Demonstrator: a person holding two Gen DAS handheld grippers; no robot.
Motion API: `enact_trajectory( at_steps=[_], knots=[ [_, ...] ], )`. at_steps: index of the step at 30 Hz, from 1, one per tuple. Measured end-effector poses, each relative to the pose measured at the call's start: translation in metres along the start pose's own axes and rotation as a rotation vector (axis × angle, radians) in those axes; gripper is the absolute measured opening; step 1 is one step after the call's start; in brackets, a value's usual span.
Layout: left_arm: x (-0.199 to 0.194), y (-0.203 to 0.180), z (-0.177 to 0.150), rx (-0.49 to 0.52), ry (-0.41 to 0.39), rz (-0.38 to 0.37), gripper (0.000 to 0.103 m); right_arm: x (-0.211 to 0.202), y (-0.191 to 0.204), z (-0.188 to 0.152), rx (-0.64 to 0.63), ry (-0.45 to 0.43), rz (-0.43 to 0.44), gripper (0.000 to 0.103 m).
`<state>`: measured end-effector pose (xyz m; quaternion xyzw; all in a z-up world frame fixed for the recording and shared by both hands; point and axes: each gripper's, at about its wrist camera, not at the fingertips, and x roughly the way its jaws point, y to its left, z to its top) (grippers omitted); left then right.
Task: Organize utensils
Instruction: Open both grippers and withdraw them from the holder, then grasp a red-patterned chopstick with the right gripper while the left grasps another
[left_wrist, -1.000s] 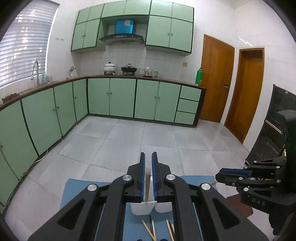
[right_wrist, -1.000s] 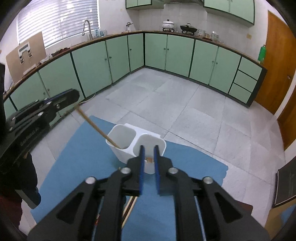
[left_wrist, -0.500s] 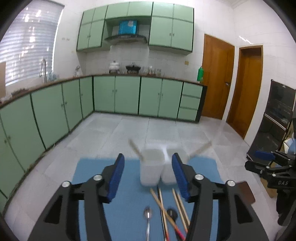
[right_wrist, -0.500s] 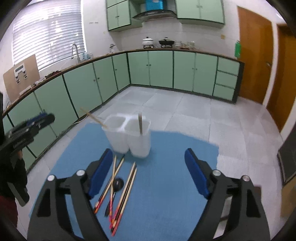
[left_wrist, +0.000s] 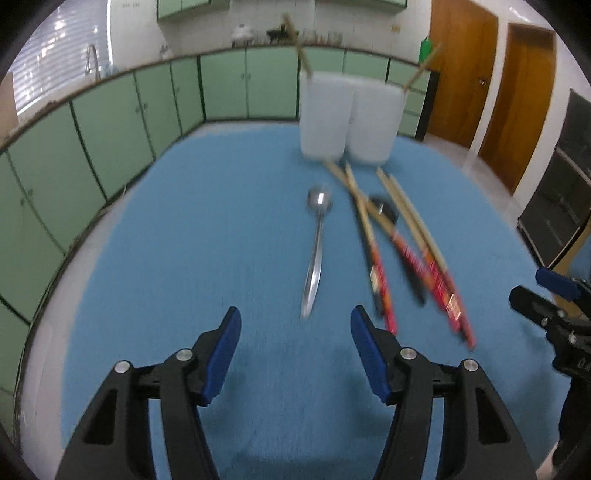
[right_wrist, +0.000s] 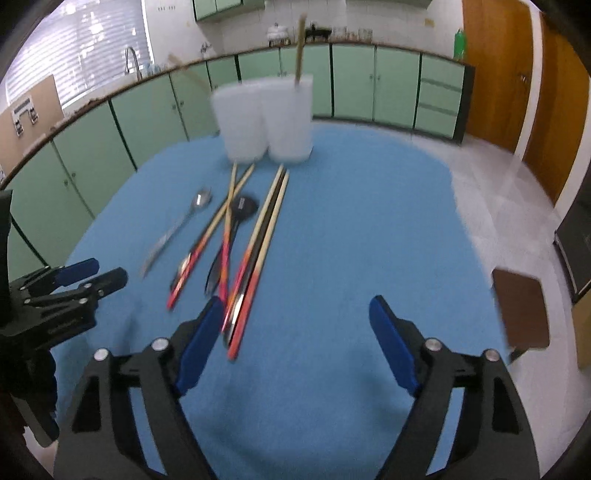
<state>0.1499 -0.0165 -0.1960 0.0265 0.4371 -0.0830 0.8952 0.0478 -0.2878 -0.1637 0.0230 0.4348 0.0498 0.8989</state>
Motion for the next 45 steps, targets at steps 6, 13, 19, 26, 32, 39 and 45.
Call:
enact_trajectory(
  at_steps=[6,13,19,26,32,39,45],
  knots=[
    [0.008,0.005,-0.019,-0.001,0.040,0.029,0.062,0.023,0.016,-0.024,0.009,0.092,0.011,0.052],
    [0.005,0.004,-0.023,0.001,0.033,0.039,0.065,0.024,0.026,-0.021,-0.043,0.090,-0.013,0.038],
    [0.004,0.007,-0.021,-0.007,0.033,0.038,0.065,0.014,0.006,-0.023,0.042,0.079,0.011,0.037],
    [0.006,0.002,-0.020,-0.005,0.035,0.029,0.065,0.016,0.014,-0.026,0.022,0.063,0.047,0.022],
    [0.007,-0.007,-0.017,0.005,0.037,0.011,0.065,0.024,0.018,-0.023,-0.011,0.054,0.042,0.006],
    [0.013,-0.030,-0.011,0.023,0.040,-0.035,0.065,0.020,-0.006,-0.025,0.061,0.039,0.052,0.005],
    [0.020,-0.047,-0.007,0.030,0.027,-0.020,0.053,0.018,-0.014,-0.026,0.076,0.038,0.075,0.005]
  ],
)
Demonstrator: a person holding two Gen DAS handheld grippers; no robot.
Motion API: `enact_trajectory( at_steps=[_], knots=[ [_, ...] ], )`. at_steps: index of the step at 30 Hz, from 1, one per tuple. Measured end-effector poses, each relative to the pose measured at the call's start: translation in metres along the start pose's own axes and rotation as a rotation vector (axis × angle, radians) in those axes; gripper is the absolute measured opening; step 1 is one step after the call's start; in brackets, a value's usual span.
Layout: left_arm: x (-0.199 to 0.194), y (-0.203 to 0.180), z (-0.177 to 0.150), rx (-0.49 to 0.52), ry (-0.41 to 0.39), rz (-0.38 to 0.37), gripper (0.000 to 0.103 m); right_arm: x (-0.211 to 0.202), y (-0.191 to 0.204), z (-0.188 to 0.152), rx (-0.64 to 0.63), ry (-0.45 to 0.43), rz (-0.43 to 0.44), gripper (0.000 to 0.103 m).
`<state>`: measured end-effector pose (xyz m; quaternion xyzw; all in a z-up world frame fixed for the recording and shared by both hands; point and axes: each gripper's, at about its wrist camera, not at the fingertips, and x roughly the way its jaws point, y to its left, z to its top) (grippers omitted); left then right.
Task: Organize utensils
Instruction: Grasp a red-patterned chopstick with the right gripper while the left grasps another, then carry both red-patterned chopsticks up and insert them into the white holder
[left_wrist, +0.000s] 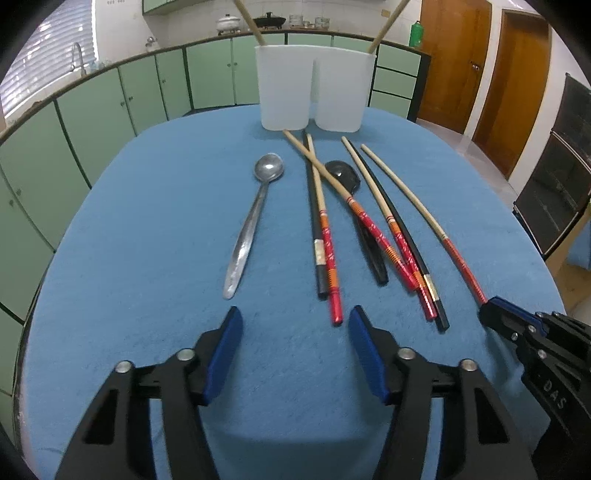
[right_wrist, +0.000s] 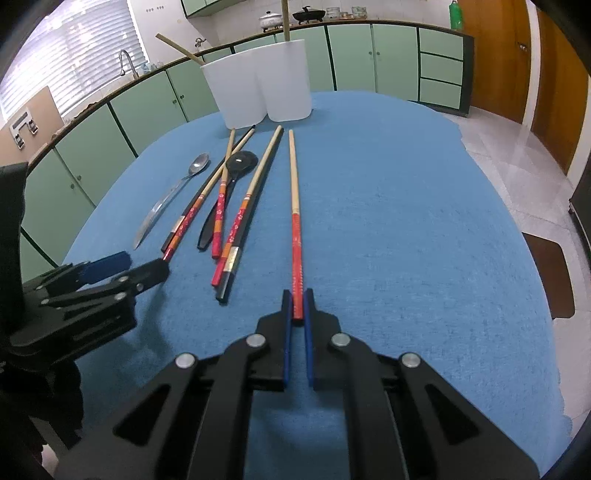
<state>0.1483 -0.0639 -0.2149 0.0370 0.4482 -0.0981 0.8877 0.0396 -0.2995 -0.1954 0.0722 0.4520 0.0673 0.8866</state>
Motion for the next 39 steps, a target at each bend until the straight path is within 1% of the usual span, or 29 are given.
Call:
enact_trajectory(
  at_steps=[1,3,4,6,7,9,11,15,20,24,29,36,39],
  knots=[
    [0.000,-0.002,0.001,0.000,-0.002,0.000,0.051,0.000,0.000,0.000,0.001,0.000,0.003,0.005],
    [0.002,-0.005,0.002,-0.001,-0.006,-0.004,0.040,0.000,-0.001,0.001,0.004,0.001,0.011,0.005],
    [0.003,-0.006,0.003,-0.002,-0.008,-0.004,0.037,0.000,-0.002,0.001,0.004,0.002,0.013,0.005],
    [0.004,-0.008,0.003,-0.003,-0.015,-0.004,0.027,0.000,-0.003,0.001,0.004,0.003,0.015,0.005],
    [0.004,-0.009,0.003,-0.002,-0.019,-0.002,0.024,0.000,-0.004,0.001,0.002,0.002,0.015,0.005],
    [0.005,-0.012,0.003,-0.002,-0.025,0.002,0.012,0.000,-0.004,0.001,0.002,0.002,0.014,0.005],
    [0.005,-0.014,0.002,-0.005,-0.030,0.001,0.006,0.000,-0.003,0.000,-0.001,0.001,0.012,0.005],
    [0.004,-0.017,0.000,-0.001,-0.038,0.016,0.006,0.001,-0.003,0.000,-0.006,0.000,0.005,0.006],
    [-0.003,-0.013,-0.002,-0.023,-0.053,-0.006,0.006,0.002,-0.001,0.000,-0.018,-0.003,-0.008,0.006],
    [-0.022,-0.009,-0.003,-0.002,-0.094,-0.015,0.006,0.001,-0.004,0.002,-0.003,0.001,0.015,0.005],
    [-0.050,-0.003,0.002,0.008,-0.149,-0.020,0.006,-0.011,0.000,0.006,-0.030,-0.026,0.007,0.005],
    [-0.090,0.008,0.023,-0.010,-0.242,-0.029,0.006,-0.035,0.008,0.021,-0.070,-0.072,-0.007,0.005],
    [-0.104,0.011,0.033,-0.012,-0.280,-0.041,0.006,-0.051,0.010,0.035,-0.083,-0.101,-0.010,0.005]
  ],
)
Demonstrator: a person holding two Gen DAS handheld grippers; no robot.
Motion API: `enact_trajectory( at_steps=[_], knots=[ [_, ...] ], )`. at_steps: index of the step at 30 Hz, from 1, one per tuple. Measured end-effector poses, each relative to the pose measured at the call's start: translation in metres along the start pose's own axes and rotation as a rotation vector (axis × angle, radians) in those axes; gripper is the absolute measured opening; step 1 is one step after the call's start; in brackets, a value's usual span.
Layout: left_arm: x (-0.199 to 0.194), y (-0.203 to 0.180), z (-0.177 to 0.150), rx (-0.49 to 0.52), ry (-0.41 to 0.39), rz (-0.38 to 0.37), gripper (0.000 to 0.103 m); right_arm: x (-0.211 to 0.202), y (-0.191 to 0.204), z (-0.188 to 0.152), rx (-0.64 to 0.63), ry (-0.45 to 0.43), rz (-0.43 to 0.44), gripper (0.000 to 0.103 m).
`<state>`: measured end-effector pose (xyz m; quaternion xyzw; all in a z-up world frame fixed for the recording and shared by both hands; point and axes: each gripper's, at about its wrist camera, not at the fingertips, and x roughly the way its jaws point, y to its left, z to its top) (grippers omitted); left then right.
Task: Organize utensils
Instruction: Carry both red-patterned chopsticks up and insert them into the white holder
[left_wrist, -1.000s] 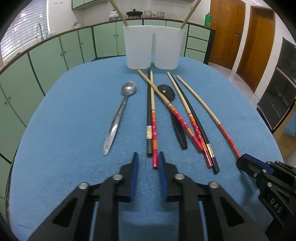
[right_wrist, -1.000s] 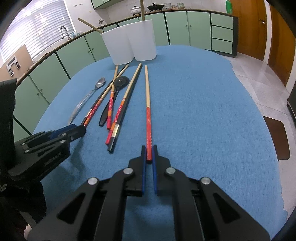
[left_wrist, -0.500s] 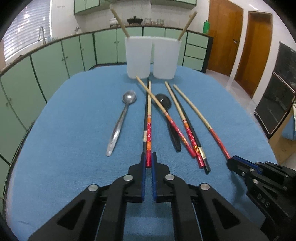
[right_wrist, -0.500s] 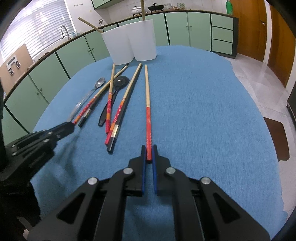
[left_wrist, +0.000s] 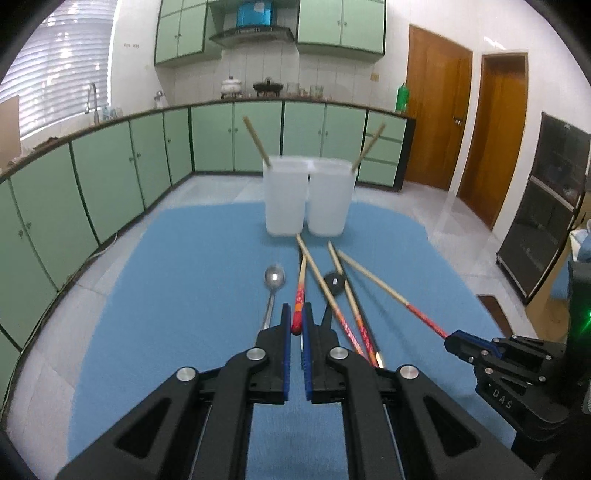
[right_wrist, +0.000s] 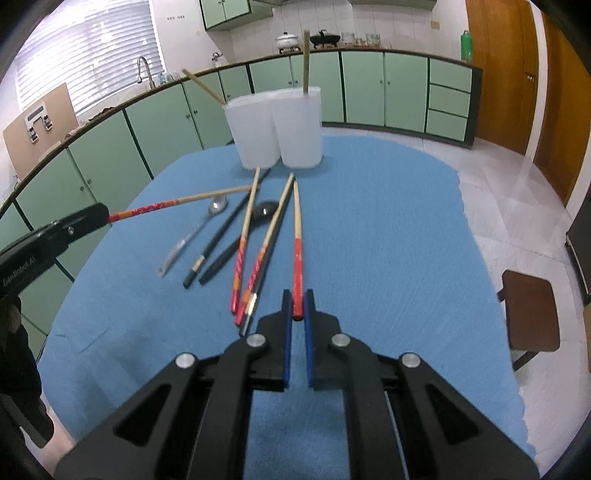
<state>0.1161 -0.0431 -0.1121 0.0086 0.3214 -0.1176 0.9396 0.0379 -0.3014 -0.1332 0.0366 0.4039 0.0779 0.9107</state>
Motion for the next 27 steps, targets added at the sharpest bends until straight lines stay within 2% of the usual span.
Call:
enact_trajectory(
  at_steps=[13,20,27],
  knots=[
    [-0.034,0.006,0.070,0.015,-0.156,-0.052,0.006,-0.049,0.010,0.078,-0.093,-0.119,0.012,0.005],
    [-0.032,0.007,0.102,0.033,-0.176,-0.087,0.006,-0.065,0.011,0.123,-0.128,-0.140,0.029,0.005],
    [-0.032,0.010,0.122,0.018,-0.183,-0.140,0.005,-0.076,0.014,0.154,-0.162,-0.143,0.054,0.005]
  ],
)
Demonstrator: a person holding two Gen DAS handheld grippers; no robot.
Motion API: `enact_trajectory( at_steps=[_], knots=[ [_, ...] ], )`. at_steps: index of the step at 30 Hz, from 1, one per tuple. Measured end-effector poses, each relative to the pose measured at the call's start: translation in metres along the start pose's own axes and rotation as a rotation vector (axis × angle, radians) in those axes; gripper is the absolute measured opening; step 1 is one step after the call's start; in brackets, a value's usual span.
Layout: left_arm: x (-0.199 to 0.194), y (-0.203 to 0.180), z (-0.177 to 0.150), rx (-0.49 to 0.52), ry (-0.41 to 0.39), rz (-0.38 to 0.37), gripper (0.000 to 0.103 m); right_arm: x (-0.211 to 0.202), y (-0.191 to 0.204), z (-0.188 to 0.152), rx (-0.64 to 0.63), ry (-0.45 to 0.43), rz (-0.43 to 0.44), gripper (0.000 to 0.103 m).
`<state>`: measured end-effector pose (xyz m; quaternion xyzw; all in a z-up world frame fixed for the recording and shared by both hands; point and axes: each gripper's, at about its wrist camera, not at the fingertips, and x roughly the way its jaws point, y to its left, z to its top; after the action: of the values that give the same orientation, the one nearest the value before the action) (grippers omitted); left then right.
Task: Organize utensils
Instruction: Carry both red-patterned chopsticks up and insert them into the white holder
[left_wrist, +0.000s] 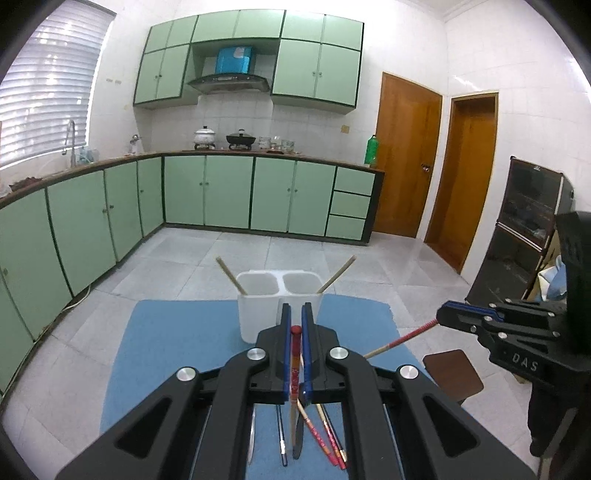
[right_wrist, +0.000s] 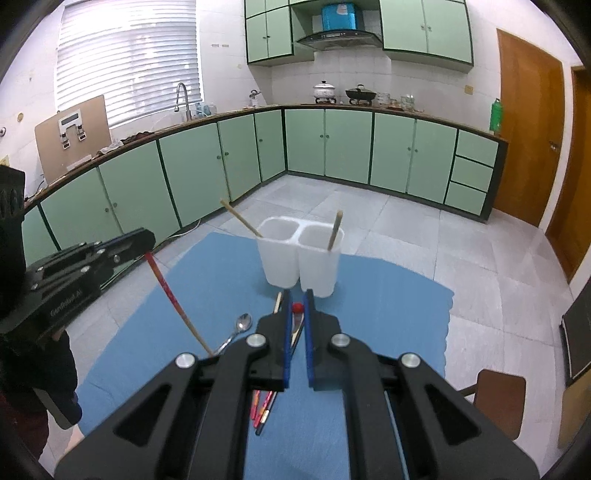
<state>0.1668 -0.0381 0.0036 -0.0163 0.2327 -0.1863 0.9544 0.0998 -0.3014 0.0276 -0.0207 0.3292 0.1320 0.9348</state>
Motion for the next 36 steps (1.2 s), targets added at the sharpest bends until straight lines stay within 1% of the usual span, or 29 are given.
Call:
enact_trajectory(
  at_steps=[5,10,13,16,18,21,23,27,30,33,36],
  knots=[
    [-0.005,-0.001,0.020,0.011,-0.039,-0.021,0.005,-0.012,-0.005,0.027,-0.006,-0.029,0.034,0.005],
    [-0.012,-0.005,0.057,0.035,-0.127,-0.007,0.005,-0.030,-0.010,0.062,-0.021,-0.091,0.038,0.005],
    [-0.016,-0.005,0.086,0.045,-0.195,0.008,0.005,-0.036,-0.015,0.084,-0.045,-0.124,0.002,0.005],
    [-0.013,-0.006,0.116,0.054,-0.266,0.025,0.005,-0.028,-0.021,0.103,-0.056,-0.124,-0.015,0.005],
    [-0.005,-0.007,0.131,0.055,-0.297,0.037,0.005,-0.017,-0.024,0.113,-0.063,-0.115,-0.034,0.005],
    [0.013,-0.007,0.150,0.059,-0.343,0.062,0.005,0.005,-0.029,0.124,-0.062,-0.085,-0.041,0.005],
    [0.032,-0.006,0.157,0.060,-0.360,0.076,0.005,0.024,-0.032,0.130,-0.070,-0.060,-0.058,0.005],
    [0.071,-0.001,0.161,0.049,-0.354,0.094,0.005,0.057,-0.035,0.135,-0.056,-0.011,-0.053,0.005],
    [0.103,0.003,0.154,0.042,-0.320,0.112,0.005,0.080,-0.034,0.134,-0.057,0.027,-0.056,0.005],
    [0.131,0.008,0.148,0.036,-0.263,0.104,0.005,0.101,-0.033,0.130,-0.056,0.069,-0.053,0.005],
    [0.148,0.014,0.141,0.030,-0.210,0.110,0.006,0.116,-0.033,0.126,-0.044,0.098,-0.039,0.005]
  ],
)
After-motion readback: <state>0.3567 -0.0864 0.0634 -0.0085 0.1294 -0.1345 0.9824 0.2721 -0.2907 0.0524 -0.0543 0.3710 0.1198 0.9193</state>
